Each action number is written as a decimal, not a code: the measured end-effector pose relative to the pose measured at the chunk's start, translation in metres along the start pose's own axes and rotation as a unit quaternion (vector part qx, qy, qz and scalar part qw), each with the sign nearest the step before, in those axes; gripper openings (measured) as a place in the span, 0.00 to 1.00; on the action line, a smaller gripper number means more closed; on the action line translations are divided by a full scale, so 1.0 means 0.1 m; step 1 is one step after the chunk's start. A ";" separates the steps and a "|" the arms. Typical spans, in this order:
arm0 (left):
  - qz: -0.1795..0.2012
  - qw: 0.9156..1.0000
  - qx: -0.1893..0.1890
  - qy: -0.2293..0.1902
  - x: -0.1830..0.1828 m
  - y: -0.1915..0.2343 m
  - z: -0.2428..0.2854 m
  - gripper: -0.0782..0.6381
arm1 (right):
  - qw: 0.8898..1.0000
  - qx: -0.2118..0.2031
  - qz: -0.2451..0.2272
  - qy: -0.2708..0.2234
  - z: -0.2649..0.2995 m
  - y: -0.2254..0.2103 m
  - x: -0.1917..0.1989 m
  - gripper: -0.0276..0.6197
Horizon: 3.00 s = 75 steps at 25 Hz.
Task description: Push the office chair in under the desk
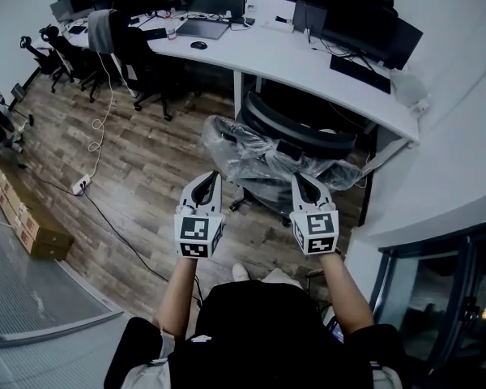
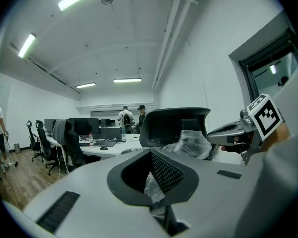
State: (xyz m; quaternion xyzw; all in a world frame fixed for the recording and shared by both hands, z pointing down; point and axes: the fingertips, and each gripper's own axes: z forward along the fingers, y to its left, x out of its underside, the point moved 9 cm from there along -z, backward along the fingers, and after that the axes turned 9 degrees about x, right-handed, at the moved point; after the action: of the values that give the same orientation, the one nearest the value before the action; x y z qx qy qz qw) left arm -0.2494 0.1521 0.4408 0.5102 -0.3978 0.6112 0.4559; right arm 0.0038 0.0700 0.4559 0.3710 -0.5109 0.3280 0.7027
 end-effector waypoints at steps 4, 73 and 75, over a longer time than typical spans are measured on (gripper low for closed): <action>0.008 1.000 0.014 0.002 0.02 -0.05 0.11 0.13 | 1.000 0.010 -0.003 0.005 -0.02 -0.09 0.02 0.08; 0.399 0.866 0.237 0.188 -0.02 -0.19 2.21 0.60 | 0.948 -0.022 -0.299 0.103 0.69 -0.91 0.24 0.46; 0.396 0.864 0.245 0.190 -0.02 -0.17 2.23 0.60 | 0.948 -0.027 -0.300 0.105 0.72 -0.90 0.23 0.47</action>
State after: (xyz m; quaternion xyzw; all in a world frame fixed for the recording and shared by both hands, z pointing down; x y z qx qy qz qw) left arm -0.1748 -0.0555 0.4751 0.2790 -0.3095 0.9033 0.1026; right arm 0.0513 -0.0352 0.4758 0.4513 -0.3079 0.1259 0.8281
